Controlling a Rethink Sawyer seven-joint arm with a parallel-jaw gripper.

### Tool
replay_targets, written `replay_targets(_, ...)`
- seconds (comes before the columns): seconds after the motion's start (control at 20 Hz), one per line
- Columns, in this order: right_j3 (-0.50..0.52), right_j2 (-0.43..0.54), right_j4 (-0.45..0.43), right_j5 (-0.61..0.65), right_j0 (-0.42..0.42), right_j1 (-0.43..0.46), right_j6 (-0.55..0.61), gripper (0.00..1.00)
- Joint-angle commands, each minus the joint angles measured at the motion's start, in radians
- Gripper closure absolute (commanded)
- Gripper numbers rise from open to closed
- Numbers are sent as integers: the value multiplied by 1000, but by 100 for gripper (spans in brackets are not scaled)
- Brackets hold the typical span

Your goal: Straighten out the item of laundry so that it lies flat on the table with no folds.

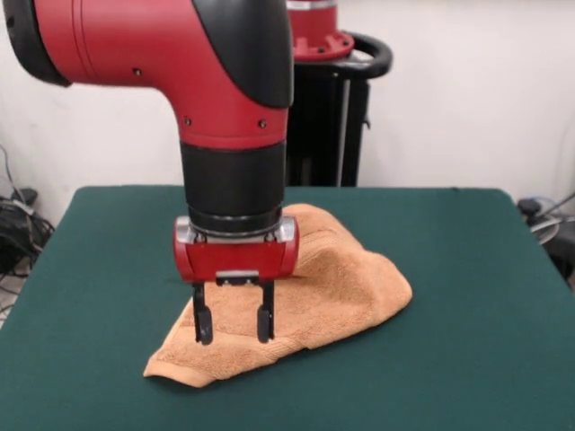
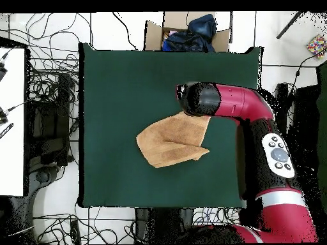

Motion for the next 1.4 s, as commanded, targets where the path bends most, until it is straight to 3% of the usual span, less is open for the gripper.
replay_targets(0.05,-36,85,-62,45,4,73,-151,0)
replay_targets(1.05,-120,144,-105,206,-104,45,-311,0)
replay_targets(1.4,-64,134,-108,168,-98,30,-288,0)
